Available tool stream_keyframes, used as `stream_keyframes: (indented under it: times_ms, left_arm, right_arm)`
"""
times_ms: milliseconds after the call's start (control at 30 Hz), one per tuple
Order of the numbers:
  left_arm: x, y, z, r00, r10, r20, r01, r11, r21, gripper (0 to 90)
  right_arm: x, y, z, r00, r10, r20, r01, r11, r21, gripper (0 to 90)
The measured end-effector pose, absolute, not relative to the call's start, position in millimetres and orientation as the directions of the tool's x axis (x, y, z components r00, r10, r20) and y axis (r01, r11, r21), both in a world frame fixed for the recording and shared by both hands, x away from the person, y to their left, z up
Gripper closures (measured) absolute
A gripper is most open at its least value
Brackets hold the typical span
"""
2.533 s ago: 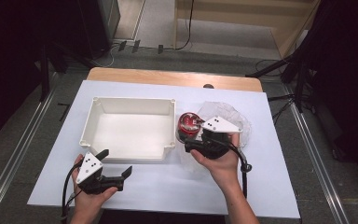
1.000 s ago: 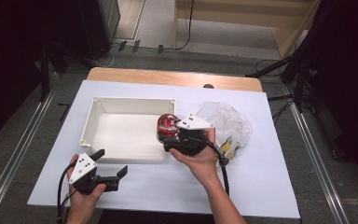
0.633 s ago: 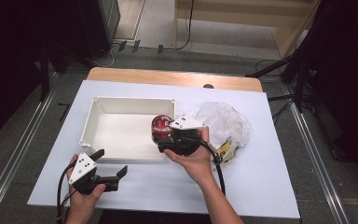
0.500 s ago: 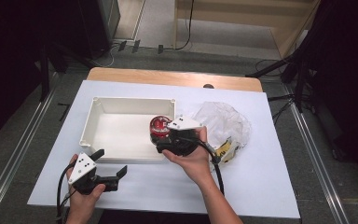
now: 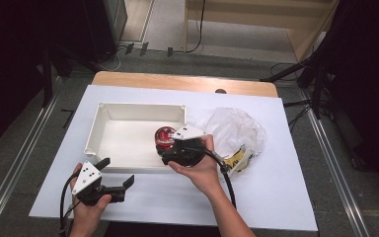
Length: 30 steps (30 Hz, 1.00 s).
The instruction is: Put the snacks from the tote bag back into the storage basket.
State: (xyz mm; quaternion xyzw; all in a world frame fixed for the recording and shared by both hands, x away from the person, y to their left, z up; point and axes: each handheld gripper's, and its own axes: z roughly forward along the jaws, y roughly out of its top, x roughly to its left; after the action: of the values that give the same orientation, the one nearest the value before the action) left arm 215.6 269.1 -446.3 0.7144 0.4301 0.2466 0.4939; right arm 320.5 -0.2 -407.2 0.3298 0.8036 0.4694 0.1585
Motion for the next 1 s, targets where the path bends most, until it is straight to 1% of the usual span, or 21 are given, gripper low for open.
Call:
stream_keyframes:
  times_ms: [667,1000]
  left_arm:
    - [216,269,-446,0.504,0.861,-0.069,0.373,-0.145,0.917,0.0]
    - [216,270,-447,0.502,0.862,-0.069,0.374,-0.144,0.916,0.0]
  right_arm:
    - [323,6,-422,-0.754,0.657,0.027,0.388,0.412,0.824,26.1]
    - [324,8,-425,-0.75,0.661,-0.013,0.379,0.445,0.812,25.9]
